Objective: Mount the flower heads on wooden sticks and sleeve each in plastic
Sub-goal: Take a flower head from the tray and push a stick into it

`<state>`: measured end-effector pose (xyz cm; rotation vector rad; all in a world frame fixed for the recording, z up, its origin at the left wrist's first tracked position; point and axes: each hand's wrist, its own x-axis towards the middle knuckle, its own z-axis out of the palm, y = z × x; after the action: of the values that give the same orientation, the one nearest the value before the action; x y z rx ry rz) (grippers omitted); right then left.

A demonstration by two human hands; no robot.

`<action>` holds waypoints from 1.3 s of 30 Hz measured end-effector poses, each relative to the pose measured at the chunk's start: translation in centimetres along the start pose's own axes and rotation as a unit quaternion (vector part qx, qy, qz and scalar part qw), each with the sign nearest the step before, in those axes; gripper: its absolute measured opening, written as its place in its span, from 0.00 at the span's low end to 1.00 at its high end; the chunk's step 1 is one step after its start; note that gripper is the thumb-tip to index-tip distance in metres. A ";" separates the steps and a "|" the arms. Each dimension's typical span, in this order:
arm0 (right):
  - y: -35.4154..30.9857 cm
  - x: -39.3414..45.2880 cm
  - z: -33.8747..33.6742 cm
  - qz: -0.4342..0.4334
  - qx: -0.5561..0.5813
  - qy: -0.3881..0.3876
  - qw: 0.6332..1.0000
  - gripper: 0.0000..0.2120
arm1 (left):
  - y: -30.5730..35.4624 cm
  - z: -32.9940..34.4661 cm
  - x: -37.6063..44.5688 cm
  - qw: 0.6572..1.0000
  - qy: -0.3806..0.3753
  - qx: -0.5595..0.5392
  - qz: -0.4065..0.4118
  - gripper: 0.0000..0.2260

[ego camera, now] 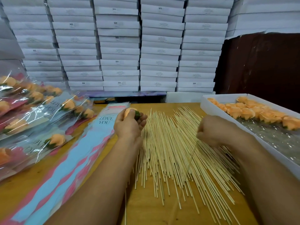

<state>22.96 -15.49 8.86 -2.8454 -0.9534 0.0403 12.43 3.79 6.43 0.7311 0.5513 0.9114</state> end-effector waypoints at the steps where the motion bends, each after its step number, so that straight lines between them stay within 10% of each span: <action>1: -0.5 -0.1 0.2 -0.061 0.037 0.039 0.997 0.07 | -0.1 -0.1 0.0 1.000 0.003 0.005 -0.002 0.10; 6: -4.8 -1.7 1.8 -0.302 0.233 -0.098 0.919 0.20 | -0.6 -0.1 0.0 1.000 0.016 0.023 0.010 0.08; 10: -2.2 -2.7 -1.1 -0.319 0.333 -0.144 0.876 0.22 | -0.4 -0.2 0.3 0.999 0.026 0.022 -0.001 0.08; 13: -1.3 -3.3 -2.1 -0.305 0.255 -0.240 0.886 0.06 | -0.3 -0.2 0.4 1.000 0.023 0.021 -0.006 0.08; 18: -4.6 -3.6 -0.1 -0.210 0.117 -0.328 0.913 0.17 | -0.5 -0.2 0.5 0.999 0.022 0.029 -0.003 0.08; 27: -4.8 -3.3 0.7 -0.132 0.146 -0.320 0.927 0.11 | -0.7 -0.2 0.6 0.999 0.010 0.038 -0.004 0.09; 39: -4.1 -4.8 -1.7 -0.280 0.137 -0.298 0.902 0.12 | -0.8 -0.3 0.8 0.999 0.009 0.040 -0.007 0.11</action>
<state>16.86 -15.35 10.99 -2.2165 -1.6825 0.9378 13.04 4.22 5.58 0.7908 0.6113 0.8887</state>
